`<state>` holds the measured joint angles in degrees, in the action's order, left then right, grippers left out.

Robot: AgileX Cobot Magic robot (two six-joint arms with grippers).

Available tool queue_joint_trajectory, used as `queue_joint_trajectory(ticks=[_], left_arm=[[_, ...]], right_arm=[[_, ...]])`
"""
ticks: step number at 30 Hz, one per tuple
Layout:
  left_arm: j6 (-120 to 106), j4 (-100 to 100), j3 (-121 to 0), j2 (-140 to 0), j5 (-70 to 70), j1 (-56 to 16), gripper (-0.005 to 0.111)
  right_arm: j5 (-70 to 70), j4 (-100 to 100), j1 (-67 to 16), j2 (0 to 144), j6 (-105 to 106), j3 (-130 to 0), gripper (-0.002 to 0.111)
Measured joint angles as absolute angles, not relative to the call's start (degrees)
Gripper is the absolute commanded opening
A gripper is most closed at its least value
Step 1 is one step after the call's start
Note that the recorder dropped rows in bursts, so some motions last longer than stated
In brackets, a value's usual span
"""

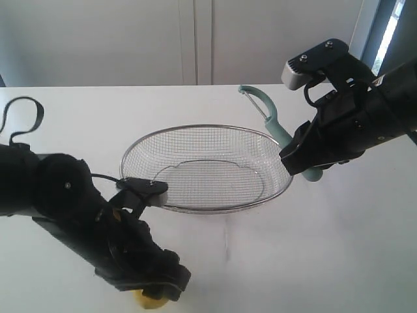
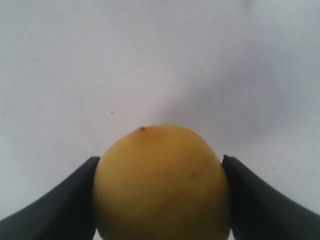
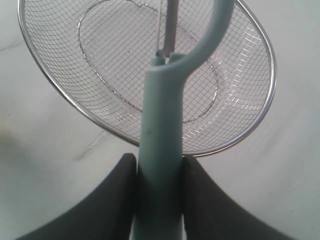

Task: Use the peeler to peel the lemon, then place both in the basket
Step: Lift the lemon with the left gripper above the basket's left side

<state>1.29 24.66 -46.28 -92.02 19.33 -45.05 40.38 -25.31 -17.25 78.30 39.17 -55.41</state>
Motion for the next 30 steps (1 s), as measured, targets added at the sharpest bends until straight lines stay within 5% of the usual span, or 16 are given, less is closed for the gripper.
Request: queue_joint_trajectory(ticks=[11, 21, 30], left_arm=[[-18.84, 24.42, -51.34, -75.82, 27.62, -45.05, 0.0], [-20.38, 24.85, -40.31, -56.49, 8.16, -45.19, 0.0], [-25.21, 24.59, -31.9, -52.66, -0.3, -45.19, 0.0]], right_arm=[[40.38, -25.31, -17.25, 78.3, 39.17, -55.41, 0.0], [40.38, -25.31, -17.25, 78.3, 39.17, -55.41, 0.0], [40.38, -25.31, -17.25, 78.3, 39.17, -55.41, 0.0]])
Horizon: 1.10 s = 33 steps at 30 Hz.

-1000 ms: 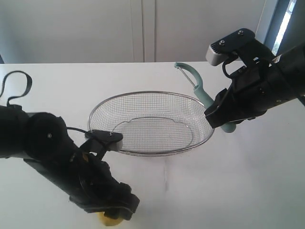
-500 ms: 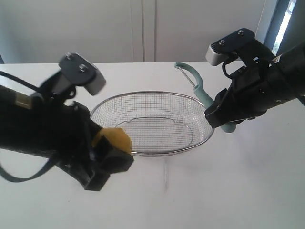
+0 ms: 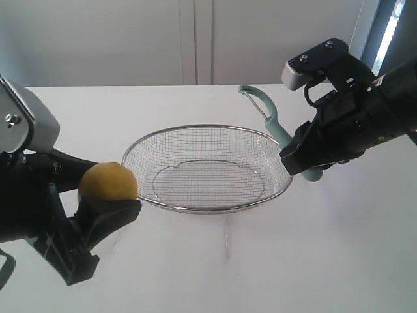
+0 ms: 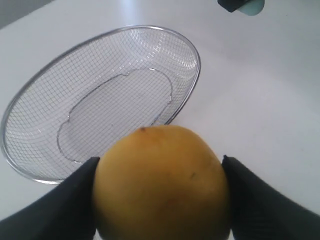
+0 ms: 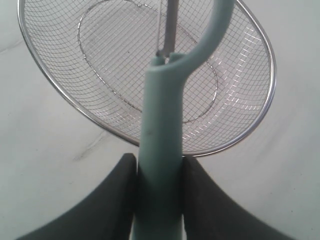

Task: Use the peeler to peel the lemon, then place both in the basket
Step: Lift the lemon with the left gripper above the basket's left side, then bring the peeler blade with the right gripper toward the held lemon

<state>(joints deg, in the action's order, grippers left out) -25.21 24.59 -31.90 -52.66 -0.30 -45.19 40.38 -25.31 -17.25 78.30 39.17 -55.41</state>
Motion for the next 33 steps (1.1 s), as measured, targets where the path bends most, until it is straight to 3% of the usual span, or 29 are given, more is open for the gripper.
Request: queue_joint_trajectory(ticks=[9, 24, 33], left_arm=[[-38.8, 24.59, -31.9, -52.66, -7.95, -45.19, 0.0], [-41.0, 24.21, -31.9, -53.05, -12.4, -45.19, 0.0], [-41.0, 16.77, -31.9, -62.21, -20.8, -45.19, 0.0]], right_arm=[[40.38, -25.31, -17.25, 78.3, 39.17, -55.41, 0.0], [40.38, -25.7, -17.25, 78.3, 39.17, -55.41, 0.0], [43.57, -40.81, -17.25, 80.62, 37.09, -55.41, 0.0]])
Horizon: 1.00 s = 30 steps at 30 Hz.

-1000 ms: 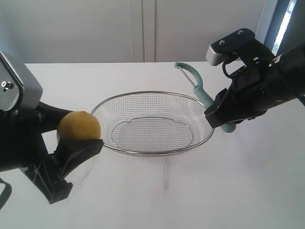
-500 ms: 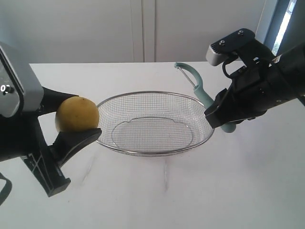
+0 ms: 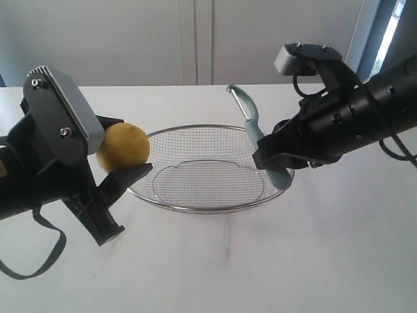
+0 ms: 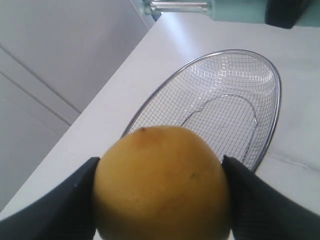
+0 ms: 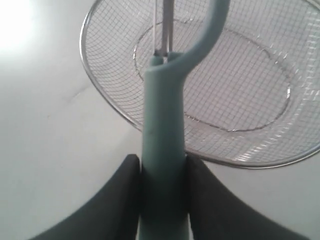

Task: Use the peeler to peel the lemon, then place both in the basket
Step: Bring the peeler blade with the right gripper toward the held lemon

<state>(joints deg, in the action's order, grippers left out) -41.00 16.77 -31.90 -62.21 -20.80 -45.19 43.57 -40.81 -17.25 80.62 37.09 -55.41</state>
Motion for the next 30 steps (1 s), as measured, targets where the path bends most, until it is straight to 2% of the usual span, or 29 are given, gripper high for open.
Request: queue_joint_trajectory(ticks=[7, 14, 30], left_arm=[[-41.0, 16.52, -31.9, -62.29, -21.52, -45.19, 0.0], [-37.98, 16.42, -31.9, -62.29, -21.52, -45.19, 0.0], [-27.69, 13.66, -31.9, -62.43, -21.52, -45.19, 0.0]], right_arm=[[50.13, -48.57, -18.27, 86.03, 40.51, -55.41, 0.0], [56.32, -57.46, -22.6, 91.21, 49.18, -55.41, 0.0], [58.28, -68.43, -25.64, 95.58, 53.24, -55.41, 0.0]])
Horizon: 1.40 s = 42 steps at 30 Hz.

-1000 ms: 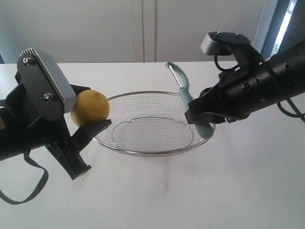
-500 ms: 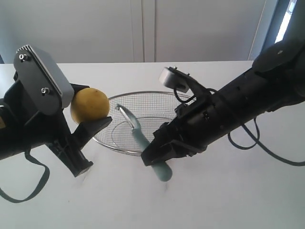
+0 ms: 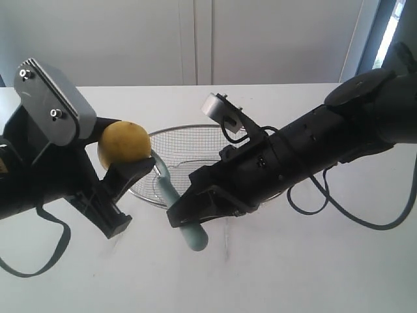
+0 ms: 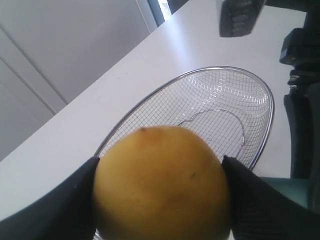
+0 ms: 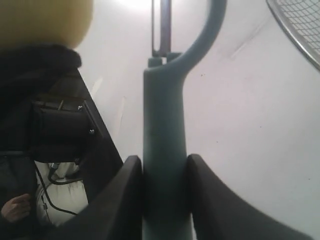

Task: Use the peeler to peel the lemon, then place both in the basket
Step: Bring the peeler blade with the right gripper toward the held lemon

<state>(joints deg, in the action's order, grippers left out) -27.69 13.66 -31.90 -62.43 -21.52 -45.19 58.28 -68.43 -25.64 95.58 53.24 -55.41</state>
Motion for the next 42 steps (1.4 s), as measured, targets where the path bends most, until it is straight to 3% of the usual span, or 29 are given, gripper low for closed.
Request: queue_joint_trajectory(ticks=[42], left_arm=[[-26.72, 13.52, -31.9, -64.22, -21.41, -45.19, 0.0]], right_arm=[[59.82, -69.22, -25.64, 95.58, 54.49, -57.5, 0.0]])
